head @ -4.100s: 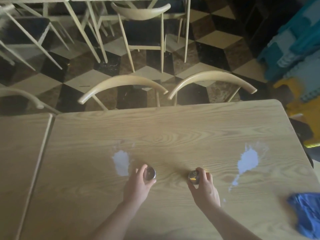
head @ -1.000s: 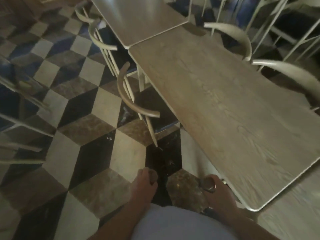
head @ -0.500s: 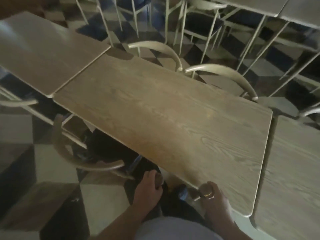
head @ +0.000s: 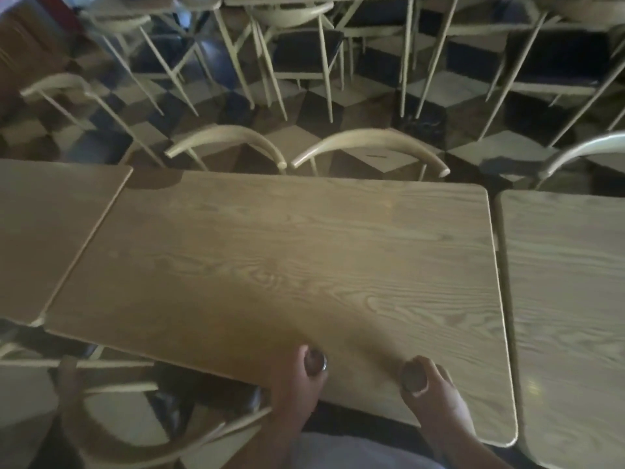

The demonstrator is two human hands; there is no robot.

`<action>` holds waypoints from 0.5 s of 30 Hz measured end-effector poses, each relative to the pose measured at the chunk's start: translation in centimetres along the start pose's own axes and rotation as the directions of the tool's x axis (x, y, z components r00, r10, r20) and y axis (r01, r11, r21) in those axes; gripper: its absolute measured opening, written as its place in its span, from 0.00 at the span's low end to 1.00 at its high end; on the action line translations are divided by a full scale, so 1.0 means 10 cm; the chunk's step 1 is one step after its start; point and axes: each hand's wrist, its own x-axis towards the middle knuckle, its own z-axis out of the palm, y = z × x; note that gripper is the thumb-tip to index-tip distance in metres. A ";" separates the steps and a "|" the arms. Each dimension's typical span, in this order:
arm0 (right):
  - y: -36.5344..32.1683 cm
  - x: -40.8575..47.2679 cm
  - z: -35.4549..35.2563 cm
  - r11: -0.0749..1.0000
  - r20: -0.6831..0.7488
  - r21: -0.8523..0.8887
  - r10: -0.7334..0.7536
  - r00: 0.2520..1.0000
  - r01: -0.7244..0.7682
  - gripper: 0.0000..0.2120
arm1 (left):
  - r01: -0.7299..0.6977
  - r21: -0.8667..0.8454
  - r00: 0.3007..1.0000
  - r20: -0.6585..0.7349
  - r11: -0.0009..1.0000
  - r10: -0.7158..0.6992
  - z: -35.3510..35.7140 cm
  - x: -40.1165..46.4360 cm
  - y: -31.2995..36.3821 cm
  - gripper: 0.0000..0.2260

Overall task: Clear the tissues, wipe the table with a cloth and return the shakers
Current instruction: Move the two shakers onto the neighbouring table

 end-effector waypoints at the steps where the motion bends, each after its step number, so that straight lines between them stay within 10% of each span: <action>1: -0.02 0.01 -0.02 1.000 -0.012 0.003 0.013 1.000 -0.013 0.24 | 0.010 -0.020 1.000 0.007 1.000 -0.010 0.00 0.04 0.06 0.22; 6: -0.15 0.17 -0.08 1.000 -0.074 0.009 0.031 0.997 -0.030 0.21 | 0.001 -0.309 0.999 0.045 0.951 0.014 0.08 0.42 0.30 0.21; 15: -0.67 0.77 -0.13 0.994 -0.117 0.094 0.072 0.990 -0.062 0.24 | -0.111 -0.045 0.993 0.022 0.993 0.112 -0.07 1.16 0.48 0.27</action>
